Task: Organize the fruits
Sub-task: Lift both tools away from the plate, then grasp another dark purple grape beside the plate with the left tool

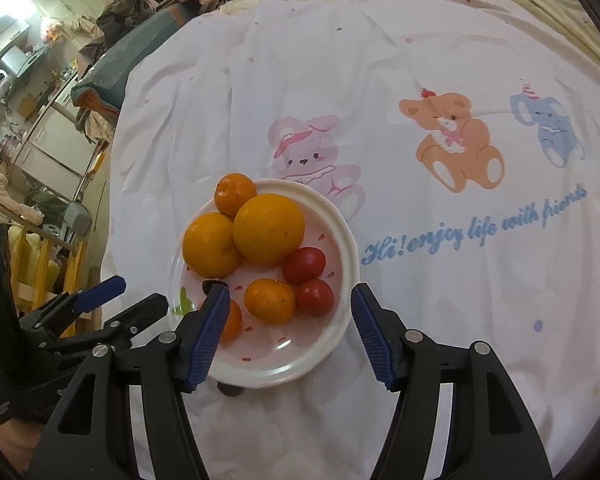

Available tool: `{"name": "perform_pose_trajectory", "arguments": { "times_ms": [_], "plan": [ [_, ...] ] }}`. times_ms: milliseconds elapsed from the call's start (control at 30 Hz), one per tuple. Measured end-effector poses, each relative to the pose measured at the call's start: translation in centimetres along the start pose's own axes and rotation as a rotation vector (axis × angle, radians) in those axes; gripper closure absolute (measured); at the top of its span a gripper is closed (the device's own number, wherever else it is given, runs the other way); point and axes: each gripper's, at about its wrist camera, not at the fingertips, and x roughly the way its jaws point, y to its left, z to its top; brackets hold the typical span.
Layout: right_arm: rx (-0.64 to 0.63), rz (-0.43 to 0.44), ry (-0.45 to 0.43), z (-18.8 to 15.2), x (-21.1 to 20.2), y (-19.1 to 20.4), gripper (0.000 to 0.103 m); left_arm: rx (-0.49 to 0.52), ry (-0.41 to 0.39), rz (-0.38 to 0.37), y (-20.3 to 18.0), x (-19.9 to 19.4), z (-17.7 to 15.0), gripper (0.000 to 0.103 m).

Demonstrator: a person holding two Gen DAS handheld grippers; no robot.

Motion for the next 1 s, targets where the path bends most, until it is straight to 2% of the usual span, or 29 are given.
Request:
{"name": "perform_pose_trajectory", "arguments": {
  "times_ms": [300, 400, 433, 600, 800, 1000],
  "plan": [
    [-0.002, -0.044, -0.023, -2.0, -2.6, 0.3, 0.037, -0.038, -0.01, -0.02, 0.2, -1.5, -2.2, 0.034],
    [0.036, -0.017, -0.006, -2.9, -2.8, -0.2, 0.036, -0.046, -0.019, -0.017, 0.4, -1.8, -2.6, 0.034],
    [0.05, -0.012, 0.006, -3.2, -2.9, -0.3, 0.031, -0.051, -0.022, -0.015, 0.5, -2.0, -2.7, 0.034],
    [0.102, -0.007, 0.001, -5.5, -4.1, -0.9, 0.031, -0.072, -0.019, 0.0, 1.3, -2.0, -3.4, 0.034],
    [0.161, 0.006, 0.032, -7.9, -4.8, -2.2, 0.031, -0.105, 0.018, 0.005, 2.1, -1.1, -4.5, 0.034],
    [0.204, -0.061, 0.069, -9.2, -4.8, -3.4, 0.031, -0.055, 0.097, -0.03, 0.1, 0.9, -6.2, 0.034]
  ]
}}
